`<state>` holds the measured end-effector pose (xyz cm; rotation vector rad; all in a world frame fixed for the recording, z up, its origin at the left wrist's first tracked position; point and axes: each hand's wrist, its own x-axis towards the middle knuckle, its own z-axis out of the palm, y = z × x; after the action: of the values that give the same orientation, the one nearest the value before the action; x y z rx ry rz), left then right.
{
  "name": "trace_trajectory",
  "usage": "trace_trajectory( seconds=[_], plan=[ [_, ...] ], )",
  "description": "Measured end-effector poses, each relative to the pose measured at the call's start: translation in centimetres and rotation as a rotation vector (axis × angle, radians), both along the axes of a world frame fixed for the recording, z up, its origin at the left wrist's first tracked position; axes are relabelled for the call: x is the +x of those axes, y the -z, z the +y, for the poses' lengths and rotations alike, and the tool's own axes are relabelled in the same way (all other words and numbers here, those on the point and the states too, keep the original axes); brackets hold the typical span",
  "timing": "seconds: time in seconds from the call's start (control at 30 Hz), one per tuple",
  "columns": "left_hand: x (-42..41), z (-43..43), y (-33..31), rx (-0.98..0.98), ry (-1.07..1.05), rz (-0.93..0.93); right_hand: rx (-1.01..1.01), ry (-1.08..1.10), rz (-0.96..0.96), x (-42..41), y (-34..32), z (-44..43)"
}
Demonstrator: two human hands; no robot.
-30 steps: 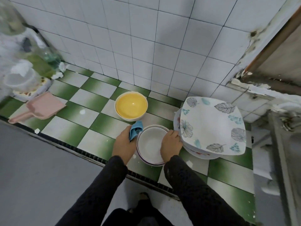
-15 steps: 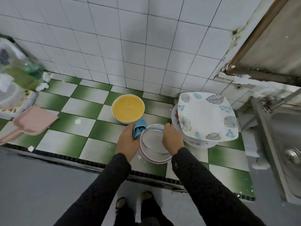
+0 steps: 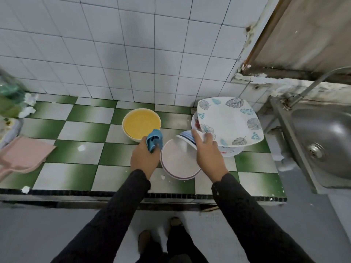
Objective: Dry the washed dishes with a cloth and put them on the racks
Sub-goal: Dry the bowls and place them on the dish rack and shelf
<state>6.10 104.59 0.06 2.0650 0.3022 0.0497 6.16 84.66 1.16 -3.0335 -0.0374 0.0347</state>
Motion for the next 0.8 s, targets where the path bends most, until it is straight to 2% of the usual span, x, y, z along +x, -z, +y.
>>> trace_trajectory(
  seconds=[0.1, 0.17, 0.3, 0.43, 0.5, 0.57, 0.7, 0.8],
  plan=[
    [0.1, -0.3, -0.3, -0.034, 0.008, -0.021, 0.043, 0.022, -0.043, -0.5, -0.9, -0.3],
    [0.3, -0.7, -0.6, -0.050, 0.013, -0.042, 0.151, 0.031, -0.067, -0.4, -1.1, -0.8],
    [0.8, -1.9, -1.4, -0.149, 0.008, -0.147, 0.648, 0.117, -0.051, 0.1, -1.1, -2.1],
    [1.4, -4.5, -2.0, -0.216, -0.002, -0.271, 1.111, 0.339, 0.129, 0.9, -1.8, -2.1],
    [2.1, -5.8, -1.7, -0.104, 0.106, -0.322, 1.229, 0.364, 0.198, 1.3, -1.8, -1.7],
    [3.1, -6.6, -0.9, 0.133, 0.278, -0.342, 1.377, 0.364, 0.239, 1.8, -1.4, -1.7],
    [4.4, -6.9, -0.5, 0.584, 0.523, -0.211, 1.593, 0.347, 0.294, 2.8, -1.3, -2.4],
    [4.6, -7.8, -1.4, 0.615, 0.630, -0.142, 1.711, 0.337, 0.291, 3.7, -1.2, -3.0]
  ],
)
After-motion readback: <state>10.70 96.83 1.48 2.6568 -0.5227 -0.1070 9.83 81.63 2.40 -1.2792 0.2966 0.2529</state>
